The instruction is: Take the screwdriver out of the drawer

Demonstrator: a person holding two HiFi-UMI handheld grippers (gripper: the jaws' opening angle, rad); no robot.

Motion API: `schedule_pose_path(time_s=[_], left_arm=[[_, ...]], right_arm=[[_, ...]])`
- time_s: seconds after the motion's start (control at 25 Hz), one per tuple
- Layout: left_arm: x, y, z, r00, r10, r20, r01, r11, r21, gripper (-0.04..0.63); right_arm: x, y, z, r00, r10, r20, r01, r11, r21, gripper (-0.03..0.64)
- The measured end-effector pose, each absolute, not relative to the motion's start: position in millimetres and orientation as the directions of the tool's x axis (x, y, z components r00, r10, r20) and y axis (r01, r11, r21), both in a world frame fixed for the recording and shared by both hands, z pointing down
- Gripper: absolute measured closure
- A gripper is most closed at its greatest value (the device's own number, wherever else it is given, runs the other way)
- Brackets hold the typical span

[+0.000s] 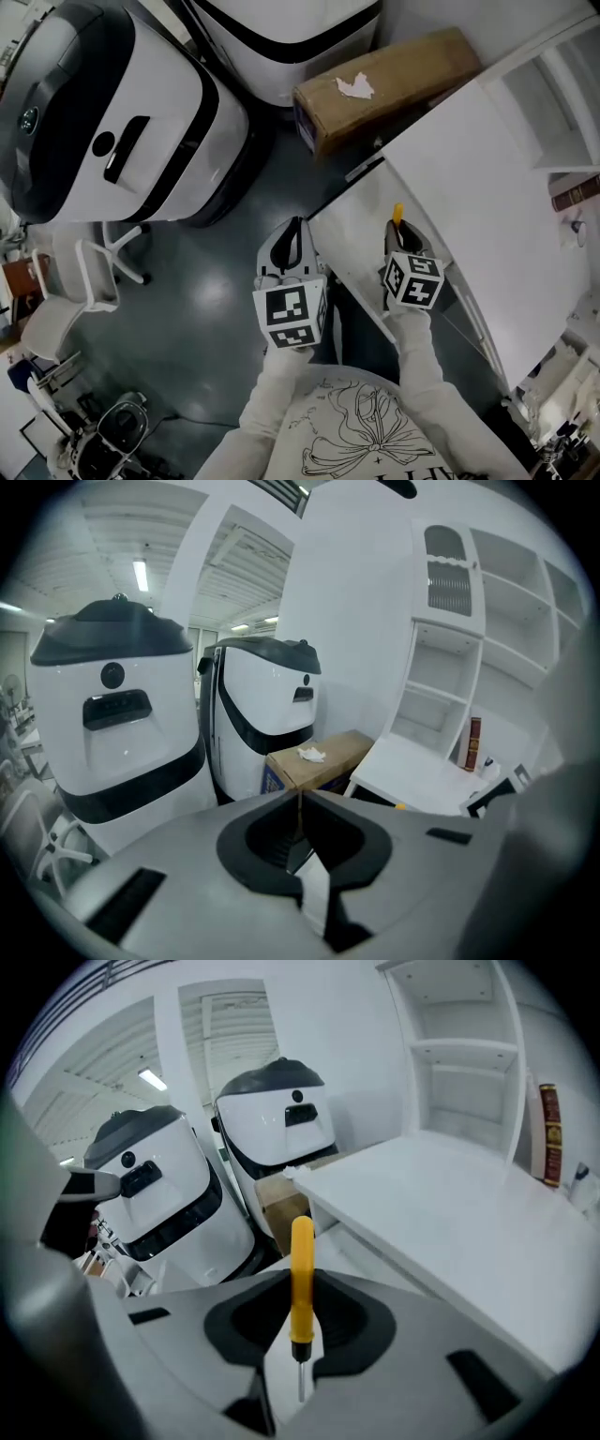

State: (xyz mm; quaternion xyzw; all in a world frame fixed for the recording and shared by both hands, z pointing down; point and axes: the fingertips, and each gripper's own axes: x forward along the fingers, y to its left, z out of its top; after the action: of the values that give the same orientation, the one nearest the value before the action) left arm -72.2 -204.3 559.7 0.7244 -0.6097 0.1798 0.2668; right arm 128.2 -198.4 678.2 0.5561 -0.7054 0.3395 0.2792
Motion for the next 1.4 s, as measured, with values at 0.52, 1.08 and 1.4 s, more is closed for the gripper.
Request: schedule_pose_path(time_s=[0.52, 1.08, 1.4], left_arm=[[-77.2, -212.9, 456.7, 0.206, -0.888, 0.412, -0.976, -0.158, 0.147, 0.581], [-70.7, -214.3, 360.7, 0.215, -0.948, 0.234, -0.975, -0.192, 0.116, 0.581], [-68.8, -210.8, 328.8, 0.216, -0.962, 0.169, -0.974, -0.201, 0.102, 0.581]], right_arm=[[109.2, -221.6, 531.9, -0.236, -0.787, 0.571, -0.972, 0.191, -0.139, 0.548], [109.3, -228.2, 398.1, -0.244, -0.913, 0.327, -0.969, 0.224, -0.1, 0.548], [112.5, -225.1, 355.7, -0.253, -0.939, 0.235, -0.967, 0.238, -0.089, 0.548]])
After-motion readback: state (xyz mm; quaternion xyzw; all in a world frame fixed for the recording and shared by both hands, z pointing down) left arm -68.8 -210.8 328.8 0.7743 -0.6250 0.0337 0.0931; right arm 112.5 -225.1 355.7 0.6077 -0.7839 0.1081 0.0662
